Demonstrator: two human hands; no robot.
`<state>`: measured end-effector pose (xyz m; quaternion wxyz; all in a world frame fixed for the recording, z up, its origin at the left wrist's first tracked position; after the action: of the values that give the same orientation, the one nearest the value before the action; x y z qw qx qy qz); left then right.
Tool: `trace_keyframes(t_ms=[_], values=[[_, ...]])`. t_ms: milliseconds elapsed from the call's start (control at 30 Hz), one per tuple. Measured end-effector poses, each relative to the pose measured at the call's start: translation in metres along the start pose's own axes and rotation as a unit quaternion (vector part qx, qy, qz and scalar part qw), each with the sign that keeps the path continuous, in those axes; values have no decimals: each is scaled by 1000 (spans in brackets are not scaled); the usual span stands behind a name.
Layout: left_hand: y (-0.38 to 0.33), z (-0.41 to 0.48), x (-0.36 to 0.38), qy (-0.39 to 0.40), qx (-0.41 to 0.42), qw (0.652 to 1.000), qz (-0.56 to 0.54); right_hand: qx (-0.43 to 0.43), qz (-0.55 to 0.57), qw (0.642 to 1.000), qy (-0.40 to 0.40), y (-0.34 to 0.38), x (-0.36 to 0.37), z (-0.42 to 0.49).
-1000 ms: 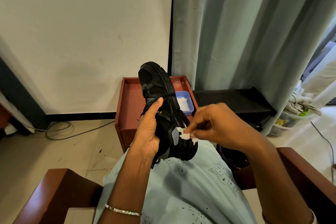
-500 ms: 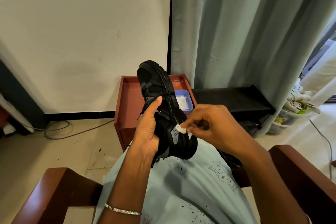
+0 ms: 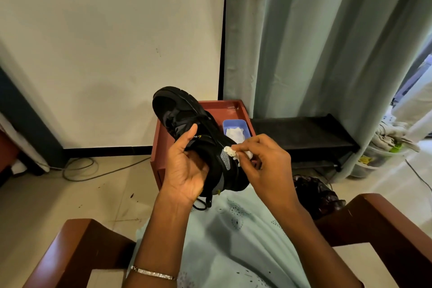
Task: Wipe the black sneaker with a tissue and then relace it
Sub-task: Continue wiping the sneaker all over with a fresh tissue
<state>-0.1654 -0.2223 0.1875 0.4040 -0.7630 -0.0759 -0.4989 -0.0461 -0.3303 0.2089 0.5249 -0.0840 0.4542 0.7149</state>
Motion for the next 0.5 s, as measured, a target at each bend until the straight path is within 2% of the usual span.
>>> trace_keyframes(t_ms=[200,333,500], values=[[1,-5,11,43,-11,996,74,-21,-41,998,-43,1,4,6],[10,-9,20,34,-29,988,145,-37,-42,998,-5,-4,9,17],[22,-8,21,-20,-22,986,165,1,-26,999,35,-2,12,21]])
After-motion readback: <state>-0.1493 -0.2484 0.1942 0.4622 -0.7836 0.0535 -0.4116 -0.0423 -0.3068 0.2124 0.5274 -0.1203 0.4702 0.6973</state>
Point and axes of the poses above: each hand's wrist, its own z-axis towards the middle knuckle, its own x-axis out of the palm, y = z × x, the point moved 3 cm from there along z, towards the middle knuckle, and after that the axes turned 5 degrees about y, right-handed, at the moved point
